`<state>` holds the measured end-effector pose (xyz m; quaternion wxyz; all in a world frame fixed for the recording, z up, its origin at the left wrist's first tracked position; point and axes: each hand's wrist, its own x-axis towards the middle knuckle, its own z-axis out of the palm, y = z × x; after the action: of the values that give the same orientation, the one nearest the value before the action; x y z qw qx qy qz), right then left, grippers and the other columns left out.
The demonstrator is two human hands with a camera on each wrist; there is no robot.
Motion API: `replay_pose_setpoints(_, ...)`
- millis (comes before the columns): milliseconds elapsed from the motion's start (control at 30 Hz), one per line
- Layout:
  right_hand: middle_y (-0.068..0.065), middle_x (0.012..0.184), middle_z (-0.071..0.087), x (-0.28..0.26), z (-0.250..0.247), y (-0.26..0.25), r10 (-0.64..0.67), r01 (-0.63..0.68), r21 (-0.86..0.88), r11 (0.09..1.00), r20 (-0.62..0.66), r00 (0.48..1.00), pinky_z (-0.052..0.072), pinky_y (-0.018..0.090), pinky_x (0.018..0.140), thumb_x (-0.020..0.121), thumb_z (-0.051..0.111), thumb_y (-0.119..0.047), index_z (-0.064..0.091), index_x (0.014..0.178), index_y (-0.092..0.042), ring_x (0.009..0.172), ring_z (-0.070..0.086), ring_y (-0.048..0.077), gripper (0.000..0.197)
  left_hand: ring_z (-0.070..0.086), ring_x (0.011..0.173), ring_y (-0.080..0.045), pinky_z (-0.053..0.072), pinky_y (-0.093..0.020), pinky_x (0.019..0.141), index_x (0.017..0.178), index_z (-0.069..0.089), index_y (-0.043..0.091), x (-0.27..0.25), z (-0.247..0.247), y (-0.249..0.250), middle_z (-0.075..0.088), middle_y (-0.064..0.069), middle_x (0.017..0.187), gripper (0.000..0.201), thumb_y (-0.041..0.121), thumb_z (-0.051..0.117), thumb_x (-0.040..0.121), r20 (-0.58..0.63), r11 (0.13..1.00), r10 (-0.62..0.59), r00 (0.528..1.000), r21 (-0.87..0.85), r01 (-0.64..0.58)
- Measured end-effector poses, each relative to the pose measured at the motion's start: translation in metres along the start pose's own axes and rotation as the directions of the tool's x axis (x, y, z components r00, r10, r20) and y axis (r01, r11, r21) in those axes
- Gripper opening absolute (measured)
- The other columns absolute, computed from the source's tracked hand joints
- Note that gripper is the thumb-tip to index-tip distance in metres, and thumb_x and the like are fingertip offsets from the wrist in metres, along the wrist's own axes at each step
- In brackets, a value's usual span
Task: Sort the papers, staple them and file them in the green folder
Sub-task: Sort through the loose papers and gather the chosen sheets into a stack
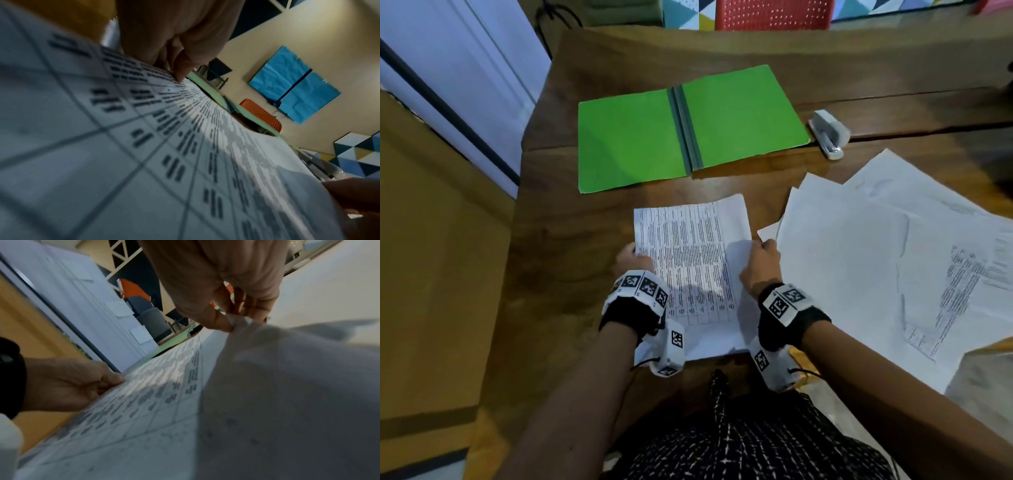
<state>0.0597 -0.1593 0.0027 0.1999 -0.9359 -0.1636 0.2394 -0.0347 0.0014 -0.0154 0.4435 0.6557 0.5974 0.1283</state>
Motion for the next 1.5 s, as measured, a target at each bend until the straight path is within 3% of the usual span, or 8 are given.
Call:
replay_pose_setpoints(133, 0.024, 0.133, 0.037, 0.001, -0.007, 0.013, -0.058, 0.058, -0.022, 0.998, 0.022, 0.998, 0.035, 0.035, 0.103, 0.084, 0.045, 0.004, 0.048, 0.123, 0.005, 0.12, 0.041, 0.04, 0.038, 0.04, 0.134, -0.033, 0.039, -0.042, 0.11, 0.14, 0.037, 0.005, -0.008, 0.006, 0.007, 0.034, -0.017, 0.148, 0.052, -0.005, 0.045, 0.09, -0.087, 0.997, -0.075, 0.993, -0.006, 0.075)
replay_pose_setpoints(300, 0.024, 0.132, 0.043, 0.02, -0.044, 0.055, 0.019, -0.009, 0.105, 0.994, -0.1, 0.995, 0.032, 0.033, 0.104, 0.085, 0.048, -0.005, 0.051, 0.124, 0.001, 0.121, 0.043, 0.038, 0.039, 0.045, 0.128, -0.035, 0.04, -0.042, 0.108, 0.134, 0.043, 0.002, -0.029, 0.036, 0.042, 0.04, -0.022, 0.138, 0.048, 0.001, 0.053, 0.088, -0.101, 0.975, 0.221, 0.97, 0.012, -0.22)
replay_pose_setpoints(433, 0.023, 0.133, 0.044, 0.032, -0.087, 0.114, 0.156, -0.129, 0.159, 0.979, -0.167, 0.974, 0.034, 0.036, 0.104, 0.085, 0.052, -0.005, 0.051, 0.126, -0.002, 0.125, 0.041, 0.036, 0.041, 0.057, 0.114, -0.032, 0.043, -0.031, 0.095, 0.12, 0.058, 0.0, -0.062, 0.077, 0.076, 0.058, -0.022, 0.123, 0.033, 0.002, 0.047, 0.089, 0.167, 0.915, 0.369, 0.914, 0.107, -0.389)
replay_pose_setpoints(700, 0.022, 0.135, 0.041, 0.031, -0.136, 0.202, 0.431, -0.432, 0.012, 0.902, -0.091, 0.897, 0.034, 0.046, 0.103, 0.081, 0.059, -0.039, 0.042, 0.129, -0.003, 0.127, 0.037, 0.039, 0.062, 0.057, 0.112, -0.034, 0.047, -0.038, 0.097, 0.111, 0.06, -0.005, -0.118, 0.162, 0.085, 0.061, -0.02, 0.121, 0.046, 0.028, 0.061, 0.08, 0.48, 0.855, 0.169, 0.861, 0.363, -0.37)
replay_pose_setpoints(833, 0.02, 0.129, 0.049, 0.031, -0.127, 0.203, 0.329, -0.329, 0.05, 0.943, 0.006, 0.944, 0.04, 0.036, 0.097, 0.081, 0.053, -0.04, 0.052, 0.12, 0.0, 0.122, 0.046, 0.035, 0.056, 0.055, 0.093, -0.027, 0.041, -0.035, 0.078, 0.093, 0.056, 0.0, -0.145, 0.191, 0.084, 0.056, -0.02, 0.099, 0.031, 0.028, 0.054, 0.08, 0.457, 0.873, 0.206, 0.865, 0.314, -0.374)
replay_pose_setpoints(933, 0.02, 0.107, 0.061, 0.032, -0.131, 0.2, 0.215, -0.222, 0.168, 0.961, 0.06, 0.975, 0.039, 0.029, 0.076, 0.088, 0.05, -0.021, 0.062, 0.092, -0.001, 0.112, 0.056, 0.035, 0.023, 0.054, 0.11, -0.038, 0.041, -0.037, 0.093, 0.108, 0.057, -0.009, -0.16, 0.205, 0.087, 0.06, -0.027, 0.115, 0.035, 0.022, 0.05, 0.092, 0.43, 0.931, 0.16, 0.889, 0.233, -0.28)
replay_pose_setpoints(1200, 0.02, 0.133, 0.052, 0.07, -0.203, 0.242, -0.008, 0.011, -0.118, 0.993, 0.027, 1.0, 0.04, 0.047, 0.103, 0.079, 0.057, -0.003, 0.05, 0.129, -0.014, 0.123, 0.048, 0.037, 0.052, 0.026, 0.135, -0.035, 0.031, -0.043, 0.107, 0.14, 0.029, 0.007, -0.169, 0.198, 0.079, 0.027, -0.02, 0.147, 0.09, 0.043, 0.073, 0.071, 0.094, 0.887, 0.062, 0.994, 0.451, -0.098)
replay_pose_setpoints(1500, 0.012, 0.149, 0.024, 0.098, -0.196, 0.233, -0.048, 0.117, -0.31, 0.944, 0.222, 0.974, 0.027, 0.049, 0.111, 0.069, 0.072, -0.036, 0.031, 0.141, -0.027, 0.134, 0.025, 0.038, 0.083, 0.052, 0.12, -0.035, 0.043, -0.041, 0.098, 0.127, 0.034, 0.0, -0.122, 0.189, 0.09, 0.053, -0.021, 0.131, 0.071, 0.015, 0.076, 0.073, 0.328, 0.892, 0.082, 0.941, 0.398, -0.216)
